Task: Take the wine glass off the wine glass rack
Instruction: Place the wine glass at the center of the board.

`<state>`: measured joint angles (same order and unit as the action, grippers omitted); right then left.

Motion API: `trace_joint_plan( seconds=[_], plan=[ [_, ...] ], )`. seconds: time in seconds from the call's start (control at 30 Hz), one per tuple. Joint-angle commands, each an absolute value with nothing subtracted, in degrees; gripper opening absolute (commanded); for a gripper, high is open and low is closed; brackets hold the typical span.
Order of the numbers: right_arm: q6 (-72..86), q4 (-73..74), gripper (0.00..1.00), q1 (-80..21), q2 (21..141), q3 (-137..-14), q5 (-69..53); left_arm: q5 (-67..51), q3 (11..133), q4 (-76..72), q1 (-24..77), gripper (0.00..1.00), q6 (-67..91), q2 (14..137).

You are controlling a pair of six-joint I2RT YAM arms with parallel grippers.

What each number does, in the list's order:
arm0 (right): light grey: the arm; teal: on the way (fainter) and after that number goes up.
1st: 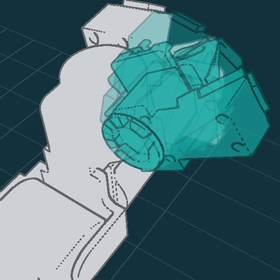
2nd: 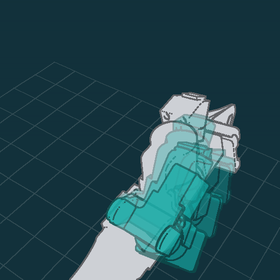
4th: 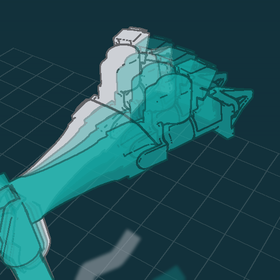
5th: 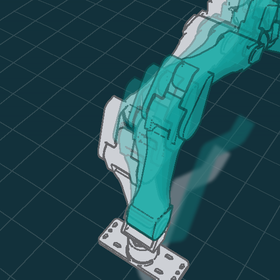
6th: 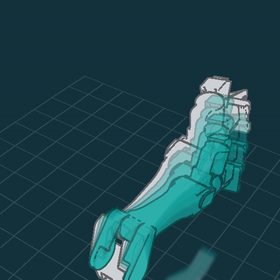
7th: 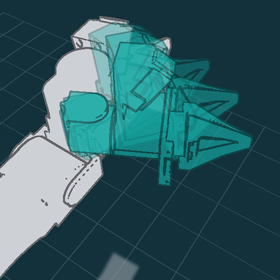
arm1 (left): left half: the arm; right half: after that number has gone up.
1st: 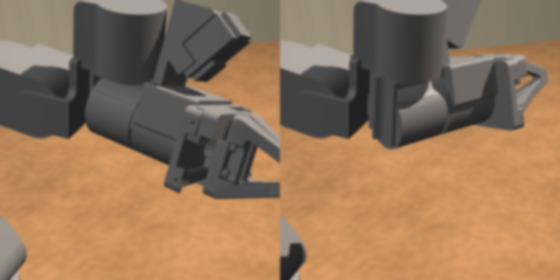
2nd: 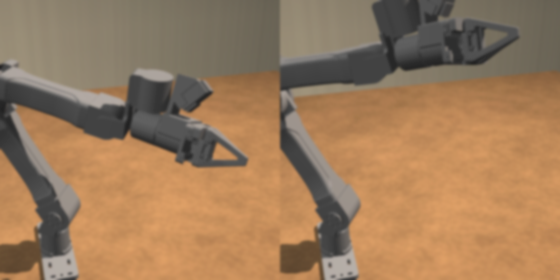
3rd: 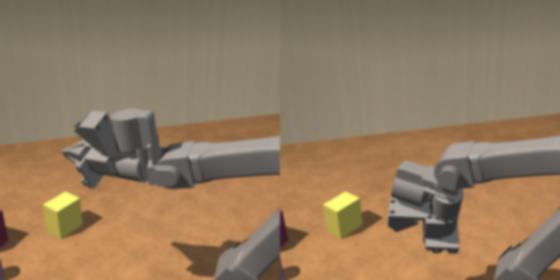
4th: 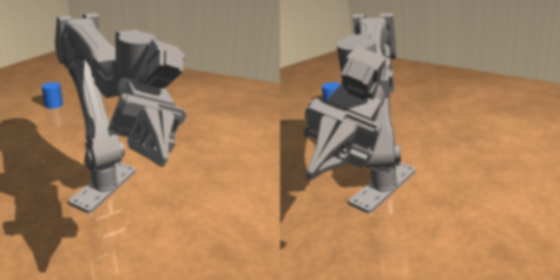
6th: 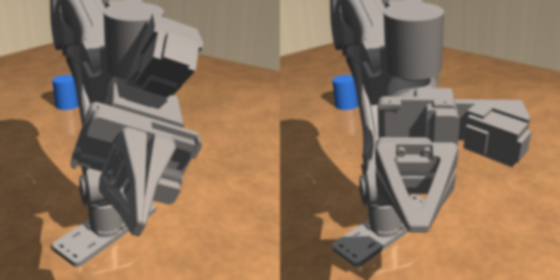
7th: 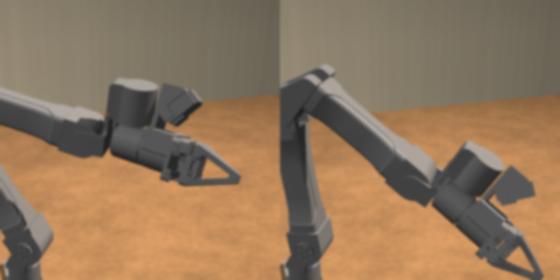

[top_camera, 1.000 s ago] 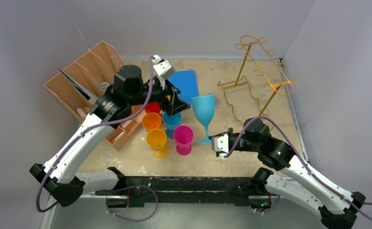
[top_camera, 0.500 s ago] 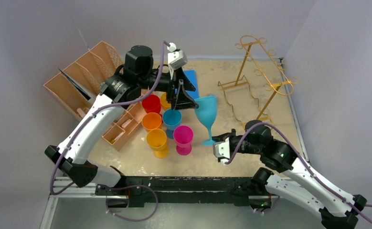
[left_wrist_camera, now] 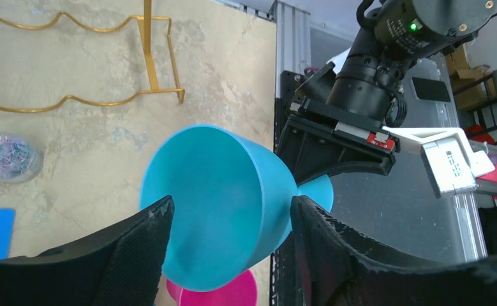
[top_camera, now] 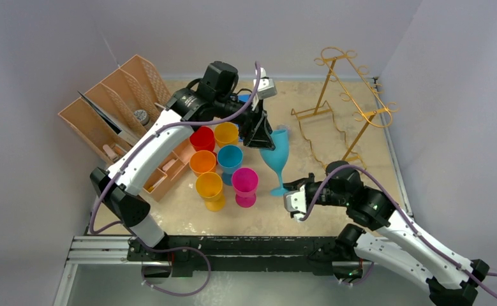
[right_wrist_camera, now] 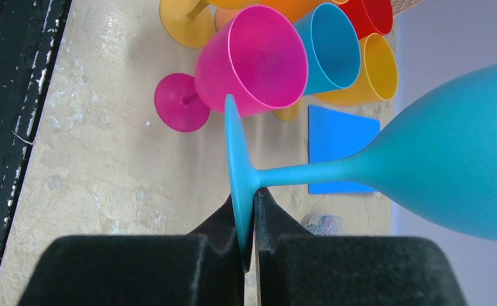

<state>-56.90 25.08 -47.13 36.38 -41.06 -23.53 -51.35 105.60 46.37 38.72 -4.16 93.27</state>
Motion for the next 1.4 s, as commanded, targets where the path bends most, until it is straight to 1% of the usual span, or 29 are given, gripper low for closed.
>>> trace_joint_plan(
  seconds=[0.0,0.1,0.17,0.27,0.4,0.43,0.67,0.83,0.97,1.1,1.23,1.37],
  plan=[
    [-57.74,24.52,0.0,-46.95,36.74,-40.88,-23.74,-53.72,109.33,47.85,39.27,0.61,-6.95,93.63],
    [-57.67,24.61,0.0,-47.01,36.41,-40.8,-23.66,-54.64,109.19,48.37,39.29,0.47,-7.45,93.99],
    [-57.64,24.77,0.0,-47.02,36.24,-40.7,-23.52,-56.08,108.93,48.63,39.38,0.35,-7.78,94.03],
    [-57.53,25.19,0.0,-46.97,36.31,-40.72,-23.22,-58.36,108.87,49.81,39.38,0.25,-8.92,94.04],
    [-57.35,25.06,0.0,-46.95,36.73,-40.63,-22.99,-60.06,109.03,52.0,39.39,0.08,-10.49,93.68],
    [-57.24,25.05,0.0,-47.01,36.76,-40.62,-22.86,-60.51,108.91,52.4,39.39,0.0,-11.12,93.38],
    [-56.32,24.93,0.01,-46.95,36.0,-40.48,-23.09,-60.97,107.04,52.58,39.64,0.0,-12.5,91.71],
    [-55.53,23.48,0.17,-46.99,35.13,-39.74,-23.17,-60.53,106.02,51.66,39.73,0.0,-12.28,91.36],
    [-55.3,23.43,0.28,-46.98,34.43,-39.56,-23.12,-58.98,104.87,48.92,39.86,0.0,-10.64,90.97],
    [-53.44,21.39,0.33,-46.98,33.75,-38.95,-22.81,-58.2,104.51,47.81,39.97,0.0,-10.03,90.69],
    [-51.71,21.01,0.42,-47.02,32.98,-38.94,-23.58,-56.99,103.65,47.08,40.0,0.0,-10.26,89.72],
    [-47.72,21.32,0.47,-47.0,32.16,-39.04,-24.32,-53.73,104.2,47.24,40.0,0.0,-10.55,89.48]
  ],
)
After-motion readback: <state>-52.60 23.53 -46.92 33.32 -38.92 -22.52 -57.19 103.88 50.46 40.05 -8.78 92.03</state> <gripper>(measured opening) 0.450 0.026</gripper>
